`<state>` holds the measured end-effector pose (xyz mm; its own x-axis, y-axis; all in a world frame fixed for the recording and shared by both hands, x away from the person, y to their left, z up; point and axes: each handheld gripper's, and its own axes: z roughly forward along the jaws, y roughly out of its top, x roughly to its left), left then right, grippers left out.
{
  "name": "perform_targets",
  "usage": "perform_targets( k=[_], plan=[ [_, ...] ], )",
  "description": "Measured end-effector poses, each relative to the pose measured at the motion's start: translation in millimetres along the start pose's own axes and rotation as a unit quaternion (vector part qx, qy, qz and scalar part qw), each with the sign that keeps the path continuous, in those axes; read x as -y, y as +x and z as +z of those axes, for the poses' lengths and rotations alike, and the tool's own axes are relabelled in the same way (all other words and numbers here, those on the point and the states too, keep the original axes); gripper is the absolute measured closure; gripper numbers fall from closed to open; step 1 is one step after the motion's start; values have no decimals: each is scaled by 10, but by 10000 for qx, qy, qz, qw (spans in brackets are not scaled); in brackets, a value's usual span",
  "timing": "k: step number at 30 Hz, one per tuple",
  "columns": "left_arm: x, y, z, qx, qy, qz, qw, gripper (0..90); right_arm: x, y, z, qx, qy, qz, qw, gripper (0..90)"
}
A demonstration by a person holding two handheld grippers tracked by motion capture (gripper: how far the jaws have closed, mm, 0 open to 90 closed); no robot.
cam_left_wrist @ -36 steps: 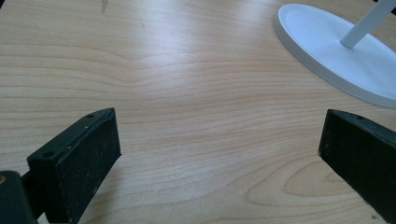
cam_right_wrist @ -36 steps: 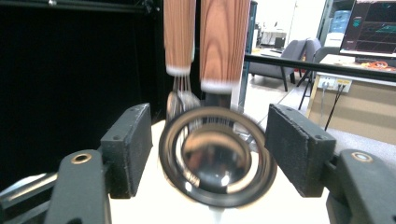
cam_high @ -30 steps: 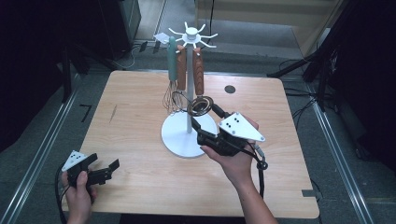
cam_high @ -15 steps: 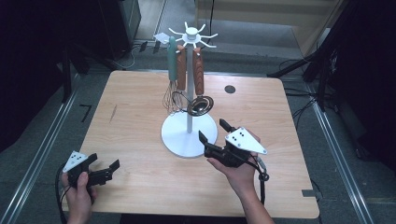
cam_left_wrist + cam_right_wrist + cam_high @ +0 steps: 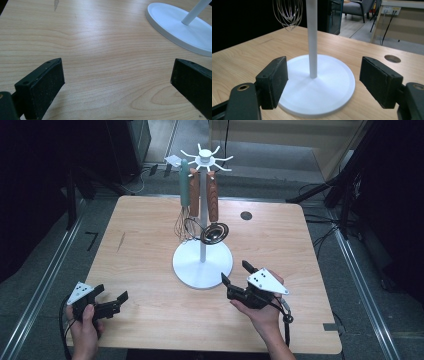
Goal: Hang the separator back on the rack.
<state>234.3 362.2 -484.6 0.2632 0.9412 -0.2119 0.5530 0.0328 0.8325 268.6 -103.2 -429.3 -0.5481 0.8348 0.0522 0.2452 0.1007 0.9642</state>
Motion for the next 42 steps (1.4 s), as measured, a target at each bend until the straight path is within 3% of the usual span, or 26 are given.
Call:
perform_targets(
  k=[6, 15, 29, 33, 42],
  plan=[
    [0, 3, -1, 23, 0, -12, 10000, 0, 142, -86, -37, 70, 114, 119, 9998, 241],
    [1, 8, -1, 42, -12, -42, 10000, 0, 358, -237, -93, 347, 344, 104, 9987, 248],
    [0, 10, 1, 51, -6, -58, 10000, 0, 575, -662, -424, 743, 444, 431, 9953, 250],
    [0, 11, 0, 46, 2, -51, 10000, 0, 626, -764, -520, 958, 463, 300, 9939, 254],
    [0, 11, 0, 48, -8, -57, 10000, 0, 743, -990, -737, 1192, 545, 360, 9907, 253]
  ],
)
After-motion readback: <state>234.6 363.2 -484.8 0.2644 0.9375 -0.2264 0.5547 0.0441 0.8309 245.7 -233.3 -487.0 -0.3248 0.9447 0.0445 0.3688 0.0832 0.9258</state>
